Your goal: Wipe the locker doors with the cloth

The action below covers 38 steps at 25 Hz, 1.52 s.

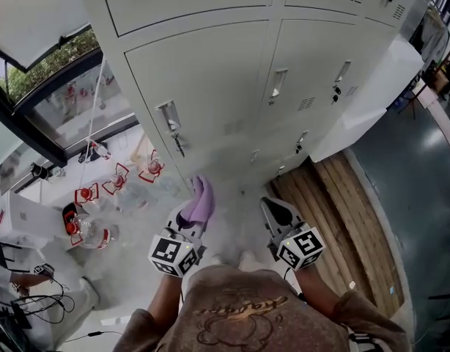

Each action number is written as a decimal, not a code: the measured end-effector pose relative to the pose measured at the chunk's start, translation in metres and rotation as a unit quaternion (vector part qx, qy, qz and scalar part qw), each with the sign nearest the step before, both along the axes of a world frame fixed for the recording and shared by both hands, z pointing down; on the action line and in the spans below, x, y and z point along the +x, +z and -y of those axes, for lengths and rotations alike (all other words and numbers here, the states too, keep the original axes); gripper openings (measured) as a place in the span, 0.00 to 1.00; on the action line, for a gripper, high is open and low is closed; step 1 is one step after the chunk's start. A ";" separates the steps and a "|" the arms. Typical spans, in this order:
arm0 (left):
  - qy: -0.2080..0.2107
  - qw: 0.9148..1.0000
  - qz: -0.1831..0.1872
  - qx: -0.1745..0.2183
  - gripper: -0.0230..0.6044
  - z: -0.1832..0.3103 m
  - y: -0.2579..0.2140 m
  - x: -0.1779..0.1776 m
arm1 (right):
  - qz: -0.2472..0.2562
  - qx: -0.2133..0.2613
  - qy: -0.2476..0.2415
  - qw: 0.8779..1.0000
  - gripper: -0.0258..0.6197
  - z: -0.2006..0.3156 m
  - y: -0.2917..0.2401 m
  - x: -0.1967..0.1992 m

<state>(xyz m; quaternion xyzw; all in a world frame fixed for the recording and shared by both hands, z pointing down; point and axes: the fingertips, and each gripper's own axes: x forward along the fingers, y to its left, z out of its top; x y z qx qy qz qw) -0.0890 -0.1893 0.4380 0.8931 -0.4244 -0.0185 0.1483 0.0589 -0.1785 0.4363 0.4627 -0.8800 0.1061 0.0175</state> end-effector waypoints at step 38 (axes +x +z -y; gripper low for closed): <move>-0.091 0.996 -0.016 -0.009 0.10 -0.017 0.017 -0.021 | 0.003 0.022 -0.046 0.999 0.04 0.006 0.016 -0.013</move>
